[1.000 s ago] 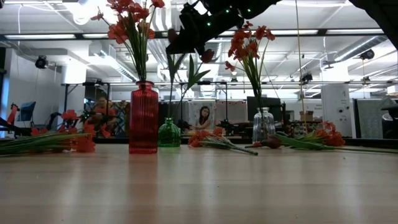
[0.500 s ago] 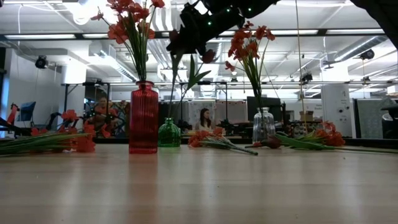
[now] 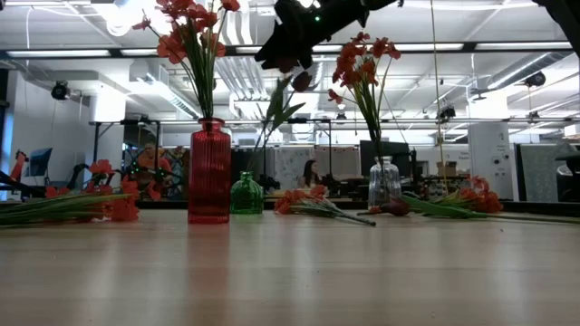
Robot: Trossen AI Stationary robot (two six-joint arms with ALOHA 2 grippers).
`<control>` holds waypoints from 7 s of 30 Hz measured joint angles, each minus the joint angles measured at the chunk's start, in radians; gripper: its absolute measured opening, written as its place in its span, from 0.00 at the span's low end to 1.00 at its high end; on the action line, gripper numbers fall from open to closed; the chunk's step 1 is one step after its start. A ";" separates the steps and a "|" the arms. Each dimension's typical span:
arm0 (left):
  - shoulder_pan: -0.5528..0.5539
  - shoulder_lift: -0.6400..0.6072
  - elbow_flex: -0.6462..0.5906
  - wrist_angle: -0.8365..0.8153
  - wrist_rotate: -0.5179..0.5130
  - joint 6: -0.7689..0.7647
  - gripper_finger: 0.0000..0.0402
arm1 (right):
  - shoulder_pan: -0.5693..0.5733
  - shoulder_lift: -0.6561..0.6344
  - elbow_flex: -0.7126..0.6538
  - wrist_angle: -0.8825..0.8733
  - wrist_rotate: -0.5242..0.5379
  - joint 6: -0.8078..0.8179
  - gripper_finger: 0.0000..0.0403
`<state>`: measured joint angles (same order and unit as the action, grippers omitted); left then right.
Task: Sort flowers into vase by color
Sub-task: Put the bottom dark red tulip into the green vase, then put the red flowers into the red vase
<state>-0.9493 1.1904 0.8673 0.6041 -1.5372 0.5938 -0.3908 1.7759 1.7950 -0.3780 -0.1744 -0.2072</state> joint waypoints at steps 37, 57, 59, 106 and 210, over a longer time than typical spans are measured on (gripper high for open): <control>0.012 0.102 0.077 -0.009 0.192 0.019 0.29 | 0.064 -0.377 0.000 -0.164 0.019 0.143 0.54; -0.050 0.652 0.692 -0.164 -0.006 0.083 0.23 | 0.256 -0.538 0.000 -0.525 0.123 0.186 0.54; -0.048 0.681 0.712 -0.171 0.065 0.078 0.21 | 0.256 -0.533 0.000 -0.567 0.123 0.202 0.54; 0.127 0.520 0.262 -1.463 0.980 -1.774 0.00 | 0.306 -0.577 -0.970 -0.618 0.204 0.787 0.52; 0.101 0.402 0.104 -1.726 1.394 -2.353 0.00 | 0.524 -0.576 -1.008 -0.028 0.386 0.719 0.52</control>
<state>-0.8483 1.5927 0.9716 -1.1223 -0.1436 -1.7596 0.1333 1.1995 0.7872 -0.4065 0.2119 0.5121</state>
